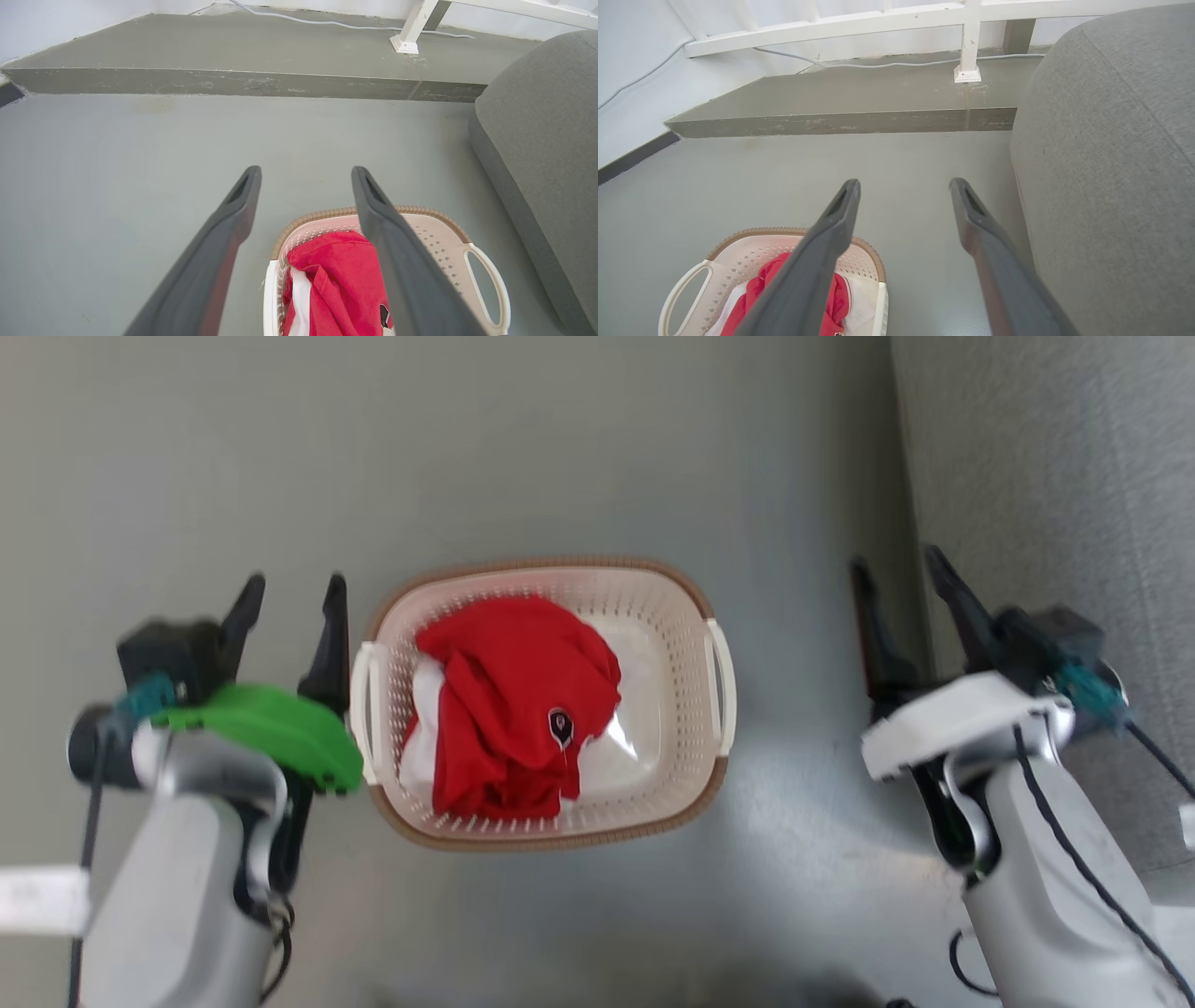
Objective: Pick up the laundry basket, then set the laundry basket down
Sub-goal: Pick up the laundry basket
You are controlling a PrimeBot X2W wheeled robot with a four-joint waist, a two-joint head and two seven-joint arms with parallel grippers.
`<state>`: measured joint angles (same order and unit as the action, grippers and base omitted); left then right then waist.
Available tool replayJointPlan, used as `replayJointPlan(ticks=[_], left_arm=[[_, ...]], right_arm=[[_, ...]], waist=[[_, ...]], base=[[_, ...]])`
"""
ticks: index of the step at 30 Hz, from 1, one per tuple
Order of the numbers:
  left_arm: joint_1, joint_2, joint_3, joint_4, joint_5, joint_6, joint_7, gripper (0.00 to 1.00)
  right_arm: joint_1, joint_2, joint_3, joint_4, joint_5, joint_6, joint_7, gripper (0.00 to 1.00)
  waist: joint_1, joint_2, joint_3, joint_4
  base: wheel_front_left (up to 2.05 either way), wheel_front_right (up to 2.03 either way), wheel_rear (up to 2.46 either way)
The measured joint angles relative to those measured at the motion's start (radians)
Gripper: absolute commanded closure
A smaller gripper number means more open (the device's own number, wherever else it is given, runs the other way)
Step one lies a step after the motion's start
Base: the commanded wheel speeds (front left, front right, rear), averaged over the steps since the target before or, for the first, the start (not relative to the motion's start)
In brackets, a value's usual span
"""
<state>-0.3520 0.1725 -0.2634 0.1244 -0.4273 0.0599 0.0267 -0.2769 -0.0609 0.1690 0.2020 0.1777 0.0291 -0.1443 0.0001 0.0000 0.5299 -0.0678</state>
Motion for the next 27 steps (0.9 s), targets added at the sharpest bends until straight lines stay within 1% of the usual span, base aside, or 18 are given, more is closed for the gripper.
replayJointPlan(ticks=[3,12,15,20,23,27], left_arm=[[-0.059,0.001,-0.001,0.045,-0.007,-0.017,0.035,0.0],[-0.2,0.0,-0.025,0.171,-0.03,-0.066,0.105,0.0],[-0.235,0.0,-0.027,0.206,-0.035,-0.078,0.117,0.0],[-0.287,0.001,-0.026,0.278,-0.035,-0.093,0.132,0.0],[-0.304,0.001,-0.026,0.352,-0.035,-0.112,0.131,0.0],[-0.308,0.002,-0.026,0.418,-0.036,-0.113,0.131,0.0]], right_arm=[[-0.056,0.0,0.03,0.035,0.0,0.014,0.006,0.0],[-0.184,0.001,0.086,0.136,-0.002,0.024,0.022,0.0],[-0.223,0.001,0.095,0.164,-0.002,0.024,0.022,0.0],[-0.281,0.0,0.128,0.215,-0.002,0.035,0.022,0.0],[-0.303,0.0,0.159,0.266,-0.002,0.045,0.012,0.0],[-0.316,0.0,0.198,0.303,0.02,0.055,-0.002,0.0]], waist=[[0.0,0.0,0.043,-0.003],[0.0,0.0,0.172,-0.011],[0.0001,0.0,0.215,-0.013],[0.0001,0.0,0.286,-0.016],[0.0,0.0,0.333,-0.018],[0.0,0.0,0.365,-0.02]], base=[[0.0,0.0,0.0],[0.0,0.0,0.0],[0.0,0.0,0.0],[0.0,0.0,0.0],[0.0,0.0,0.0],[0.0,0.0,0.0]])
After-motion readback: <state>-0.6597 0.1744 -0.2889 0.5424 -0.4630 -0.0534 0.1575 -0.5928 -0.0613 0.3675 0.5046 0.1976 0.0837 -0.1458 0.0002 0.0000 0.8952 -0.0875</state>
